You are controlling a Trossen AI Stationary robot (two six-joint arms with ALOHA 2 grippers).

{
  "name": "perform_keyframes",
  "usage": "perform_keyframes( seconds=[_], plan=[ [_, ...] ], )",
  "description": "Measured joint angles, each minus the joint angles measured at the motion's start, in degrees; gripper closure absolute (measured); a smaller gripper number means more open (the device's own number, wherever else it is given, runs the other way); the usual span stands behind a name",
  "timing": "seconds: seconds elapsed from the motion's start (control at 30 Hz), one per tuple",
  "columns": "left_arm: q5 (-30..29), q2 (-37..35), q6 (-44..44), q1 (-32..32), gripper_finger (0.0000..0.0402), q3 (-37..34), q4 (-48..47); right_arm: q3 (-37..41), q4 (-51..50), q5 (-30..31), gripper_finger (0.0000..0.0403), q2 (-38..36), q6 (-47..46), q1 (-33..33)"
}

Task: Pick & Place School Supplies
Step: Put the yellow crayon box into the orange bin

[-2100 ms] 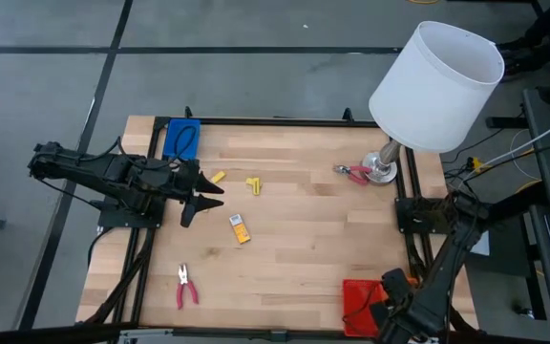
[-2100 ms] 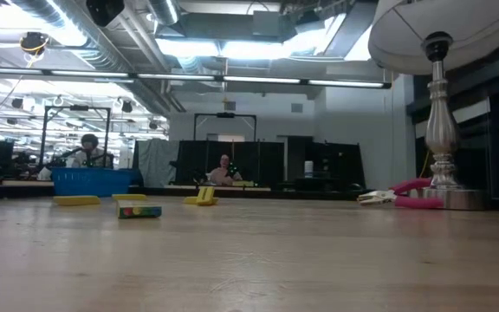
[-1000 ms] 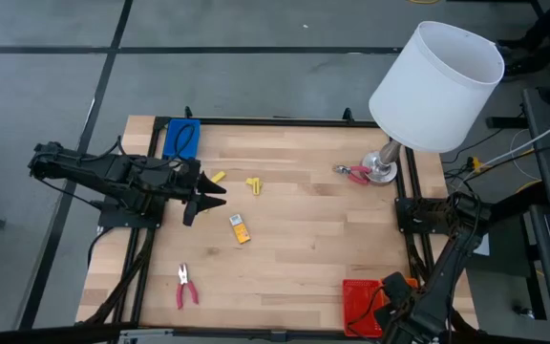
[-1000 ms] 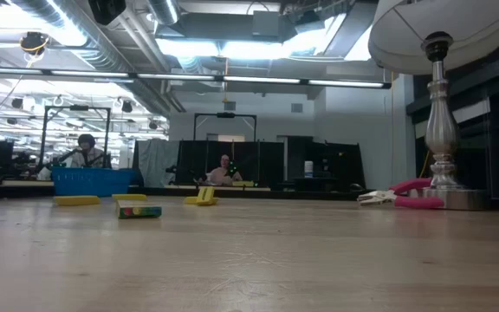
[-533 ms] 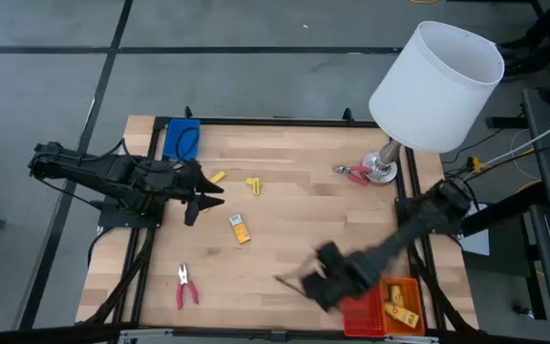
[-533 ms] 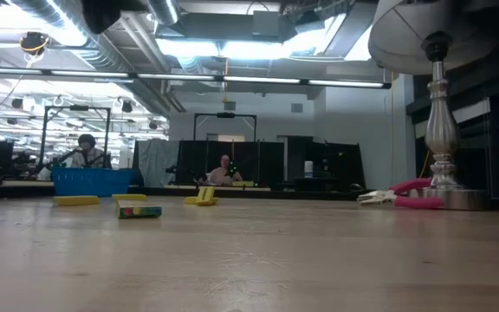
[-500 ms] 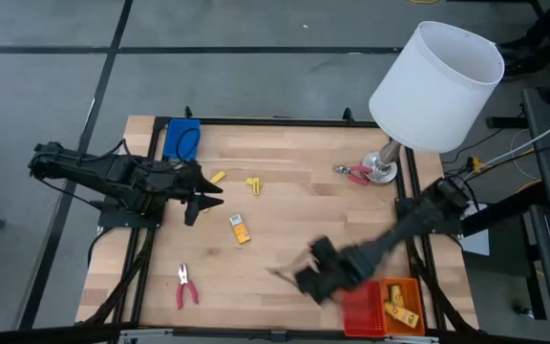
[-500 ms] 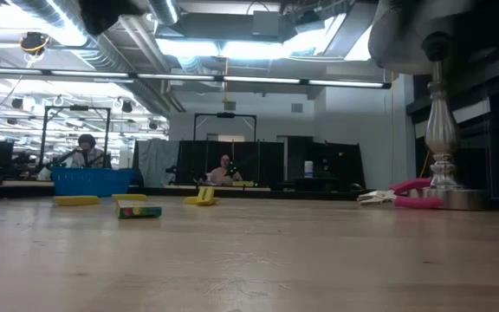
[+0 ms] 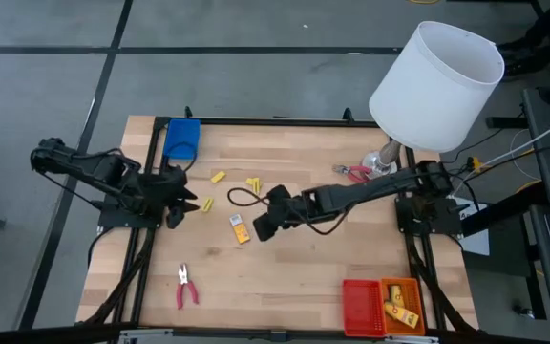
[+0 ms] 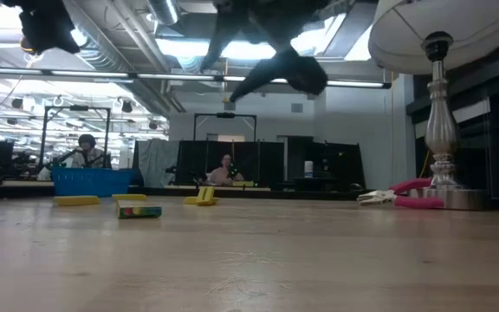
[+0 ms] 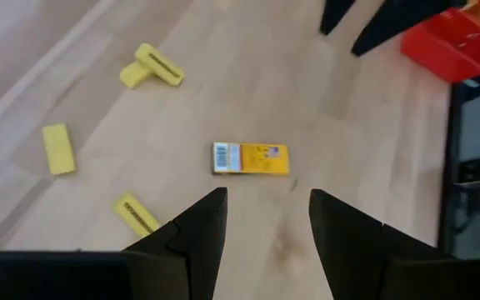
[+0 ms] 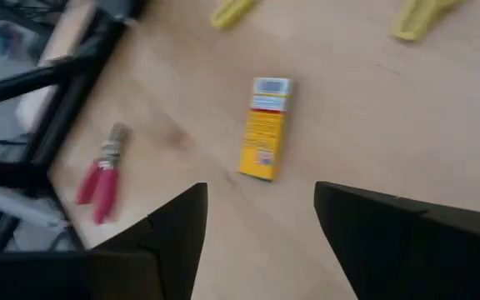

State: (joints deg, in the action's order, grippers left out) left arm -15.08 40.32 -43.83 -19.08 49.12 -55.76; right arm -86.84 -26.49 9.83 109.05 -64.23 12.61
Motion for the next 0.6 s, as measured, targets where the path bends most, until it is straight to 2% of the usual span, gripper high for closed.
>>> perform_keyframes(
  seconds=[0.13, 0.23, 0.33, 0.4, 0.5, 0.6],
  plan=[
    [1.53, 0.71, 3.37, -2.44, 0.0233, 0.01, 0.71, 0.04, 3.33, -3.43, 0.0176, 0.48, 0.06, 0.69],
    [1.40, 4.81, 8.83, -4.28, 0.0232, 0.01, 0.82, -0.09, 3.82, -4.15, 0.0176, 0.44, 0.24, 2.50],
    [2.29, 10.86, 16.38, -4.65, 0.0229, 0.01, 2.34, -0.07, -0.88, -8.53, 0.0176, 0.44, 0.08, 4.86],
    [5.07, 15.43, 22.29, -4.56, 0.0224, 0.01, 4.15, -0.07, -6.18, -10.34, 0.0176, 0.44, -1.15, 7.10],
    [9.88, 22.41, 30.53, -4.37, 0.0216, 0.01, 6.23, -0.05, -13.47, -10.74, 0.0176, 0.44, -3.68, 10.57],
    [11.64, 28.41, 38.23, -3.30, 0.0207, 0.47, 6.45, -0.05, -15.55, -10.70, 0.0176, 0.44, -7.47, 12.80]
  ],
)
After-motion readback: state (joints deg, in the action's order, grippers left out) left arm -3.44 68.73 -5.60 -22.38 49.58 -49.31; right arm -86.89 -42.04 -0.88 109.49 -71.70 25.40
